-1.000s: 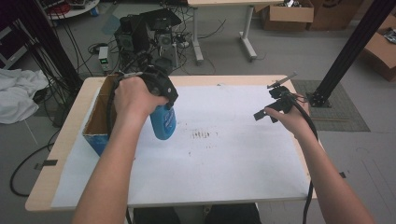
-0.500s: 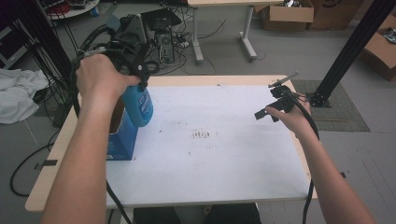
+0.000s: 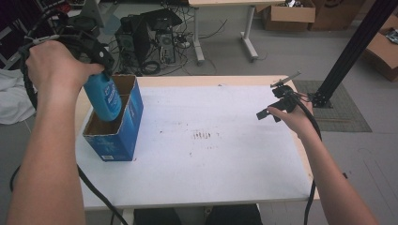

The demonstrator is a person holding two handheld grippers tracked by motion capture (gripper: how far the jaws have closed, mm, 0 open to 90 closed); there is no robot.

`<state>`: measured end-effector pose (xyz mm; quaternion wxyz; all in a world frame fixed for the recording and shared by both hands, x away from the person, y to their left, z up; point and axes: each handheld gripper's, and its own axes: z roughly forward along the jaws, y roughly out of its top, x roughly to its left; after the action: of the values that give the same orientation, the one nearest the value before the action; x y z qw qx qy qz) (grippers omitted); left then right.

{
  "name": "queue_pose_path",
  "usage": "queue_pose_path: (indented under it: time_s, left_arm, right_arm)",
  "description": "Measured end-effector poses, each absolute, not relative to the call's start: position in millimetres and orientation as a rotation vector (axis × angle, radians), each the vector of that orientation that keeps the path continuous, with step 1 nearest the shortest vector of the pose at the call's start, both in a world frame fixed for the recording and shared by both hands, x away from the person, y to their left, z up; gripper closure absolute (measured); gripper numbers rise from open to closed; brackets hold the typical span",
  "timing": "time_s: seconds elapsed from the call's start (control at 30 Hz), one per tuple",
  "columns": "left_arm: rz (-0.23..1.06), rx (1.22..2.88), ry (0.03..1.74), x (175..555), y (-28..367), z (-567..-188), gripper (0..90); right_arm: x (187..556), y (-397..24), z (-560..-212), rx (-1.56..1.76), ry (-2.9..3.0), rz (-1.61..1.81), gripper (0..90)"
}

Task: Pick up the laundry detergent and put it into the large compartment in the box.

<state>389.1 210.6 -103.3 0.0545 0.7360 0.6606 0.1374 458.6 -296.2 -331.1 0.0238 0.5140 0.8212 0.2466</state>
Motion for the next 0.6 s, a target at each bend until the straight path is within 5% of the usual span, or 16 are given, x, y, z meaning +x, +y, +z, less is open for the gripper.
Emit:
queue_pose_path:
  time_s: [0.6]
  left_arm:
    - [0.367, 2.255, 2.056, 401.2, 226.7, -147.6, 38.1]
  right_arm:
    - [459.1, -295.2, -333.2, 1.594, 2.546, 0.748, 23.6]
